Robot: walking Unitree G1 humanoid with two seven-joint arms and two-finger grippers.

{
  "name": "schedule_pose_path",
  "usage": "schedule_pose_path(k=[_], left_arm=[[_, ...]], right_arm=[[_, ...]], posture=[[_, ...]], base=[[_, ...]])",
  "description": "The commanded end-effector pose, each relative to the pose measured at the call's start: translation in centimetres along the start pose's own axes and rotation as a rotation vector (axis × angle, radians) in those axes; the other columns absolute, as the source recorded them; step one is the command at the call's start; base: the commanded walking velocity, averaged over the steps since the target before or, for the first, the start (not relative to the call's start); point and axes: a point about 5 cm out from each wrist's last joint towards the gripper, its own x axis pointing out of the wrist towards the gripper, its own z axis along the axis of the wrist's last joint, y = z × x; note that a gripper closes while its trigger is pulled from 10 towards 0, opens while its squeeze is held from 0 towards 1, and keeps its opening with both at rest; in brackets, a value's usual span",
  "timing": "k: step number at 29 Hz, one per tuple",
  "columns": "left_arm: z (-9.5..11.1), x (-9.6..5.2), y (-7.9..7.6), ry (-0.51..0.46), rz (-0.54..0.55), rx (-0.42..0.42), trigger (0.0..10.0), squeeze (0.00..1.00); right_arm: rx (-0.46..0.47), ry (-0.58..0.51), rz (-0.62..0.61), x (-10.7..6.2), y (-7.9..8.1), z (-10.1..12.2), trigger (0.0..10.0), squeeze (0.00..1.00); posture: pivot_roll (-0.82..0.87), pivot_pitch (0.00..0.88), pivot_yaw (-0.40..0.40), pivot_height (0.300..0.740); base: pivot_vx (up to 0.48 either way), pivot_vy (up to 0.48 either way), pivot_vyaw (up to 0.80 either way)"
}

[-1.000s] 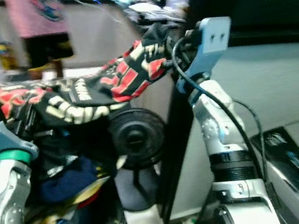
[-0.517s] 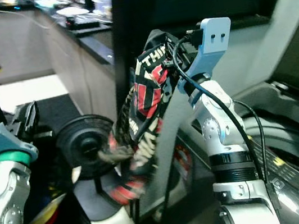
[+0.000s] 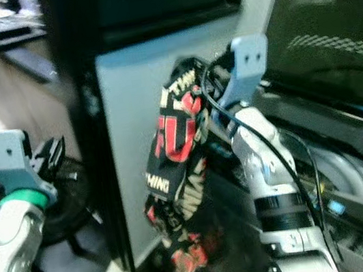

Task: Clothes washing

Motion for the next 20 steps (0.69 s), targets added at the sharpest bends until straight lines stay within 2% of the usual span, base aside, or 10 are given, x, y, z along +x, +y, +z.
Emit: schedule_pose_path(k=[1,6,11,16,19,20], left_arm=[[-0.1,-0.1,0.3,0.026,0.026,-0.039,10.0,0.00],[-0.2,-0.2,0.4,0.039,0.023,-0.039,10.0,0.00],[-0.2,-0.6,0.6,0.038,0.012,0.024,10.0,0.00],[0.4,-0.4,1.5,0.036,0.013,0.068,10.0,0.00],[0.4,-0.3,1.7,0.038,0.013,0.072,10.0,0.00],[0.5,-0.1,2.3,0.056,0.024,0.061,10.0,0.00]], right_arm=[[0.005,-0.048,-0.007,0.2,0.1,1.2,10.0,0.00],[0.009,-0.047,-0.006,0.2,0.3,1.1,10.0,0.00],[0.016,-0.029,-0.004,0.2,0.7,0.5,10.0,0.00],[0.044,-0.012,0.005,0.0,1.8,-0.6,10.0,0.00],[0.050,-0.011,0.004,-0.1,1.9,-0.8,10.0,0.00],[0.067,-0.009,-0.002,-0.4,2.5,-1.3,10.0,0.00]], posture=[[0.01,0.000,-0.056,0.740],[0.01,0.000,-0.057,0.740],[0.02,0.000,-0.056,0.740],[0.08,0.000,0.015,0.740],[0.08,0.000,0.015,0.740],[0.13,0.000,0.089,0.740]], base=[[0.000,0.000,-0.80],[0.000,0.000,-0.80],[0.000,0.000,-0.80],[0.000,0.000,-0.80],[0.000,0.000,-0.80],[0.000,0.000,-0.80]])
